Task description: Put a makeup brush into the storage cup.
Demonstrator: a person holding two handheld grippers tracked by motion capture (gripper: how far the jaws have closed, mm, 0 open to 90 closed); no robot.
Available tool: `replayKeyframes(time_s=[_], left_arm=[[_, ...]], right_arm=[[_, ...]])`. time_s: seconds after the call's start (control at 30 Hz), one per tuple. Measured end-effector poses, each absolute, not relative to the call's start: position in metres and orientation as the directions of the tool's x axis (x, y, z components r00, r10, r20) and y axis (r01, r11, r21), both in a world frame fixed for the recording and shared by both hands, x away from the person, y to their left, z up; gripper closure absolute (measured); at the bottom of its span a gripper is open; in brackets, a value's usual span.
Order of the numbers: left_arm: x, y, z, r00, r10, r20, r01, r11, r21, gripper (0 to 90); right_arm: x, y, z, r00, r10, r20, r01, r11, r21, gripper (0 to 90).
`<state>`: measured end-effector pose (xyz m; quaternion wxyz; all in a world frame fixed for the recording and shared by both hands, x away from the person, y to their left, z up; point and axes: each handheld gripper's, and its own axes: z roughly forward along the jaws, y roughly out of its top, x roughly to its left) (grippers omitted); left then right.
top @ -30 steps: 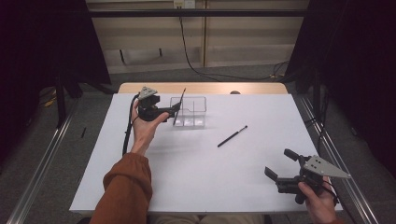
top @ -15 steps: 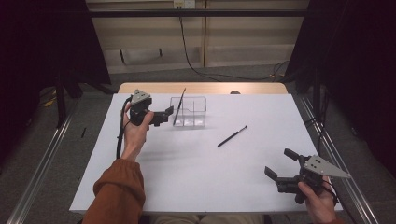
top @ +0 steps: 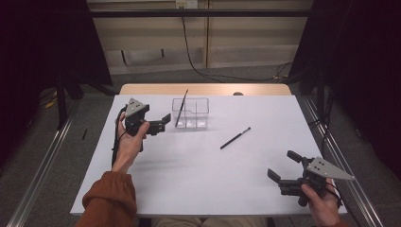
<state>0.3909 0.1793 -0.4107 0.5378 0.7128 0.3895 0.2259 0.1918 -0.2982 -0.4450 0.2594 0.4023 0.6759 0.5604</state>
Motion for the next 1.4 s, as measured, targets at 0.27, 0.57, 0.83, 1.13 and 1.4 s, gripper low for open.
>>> replayKeyframes(time_s=[0.27,0.57,0.83,1.13,1.4], left_arm=[[0.375,0.189,-0.408,0.592,0.802,-0.084,0.301,-0.123,0.945,4.5],[0.352,0.206,-0.405,0.619,0.781,-0.086,0.282,-0.119,0.952,4.2],[0.33,0.208,-0.405,0.605,0.794,-0.06,0.259,-0.125,0.958,3.6],[0.309,0.217,-0.41,0.606,0.794,-0.05,0.235,-0.119,0.965,5.9],[0.29,0.229,-0.417,0.613,0.784,-0.095,0.256,-0.082,0.963,5.8]], right_arm=[[0.192,-0.298,-0.445,-0.545,0.833,0.096,0.25,0.051,0.967,0.0],[0.194,-0.297,-0.445,-0.549,0.83,0.098,0.253,0.053,0.966,0.0],[0.196,-0.296,-0.446,-0.551,0.829,0.096,0.252,0.055,0.966,0.0],[0.196,-0.297,-0.446,-0.548,0.83,0.1,0.256,0.053,0.965,0.0],[0.197,-0.296,-0.446,-0.545,0.832,0.104,0.258,0.048,0.965,0.0]])
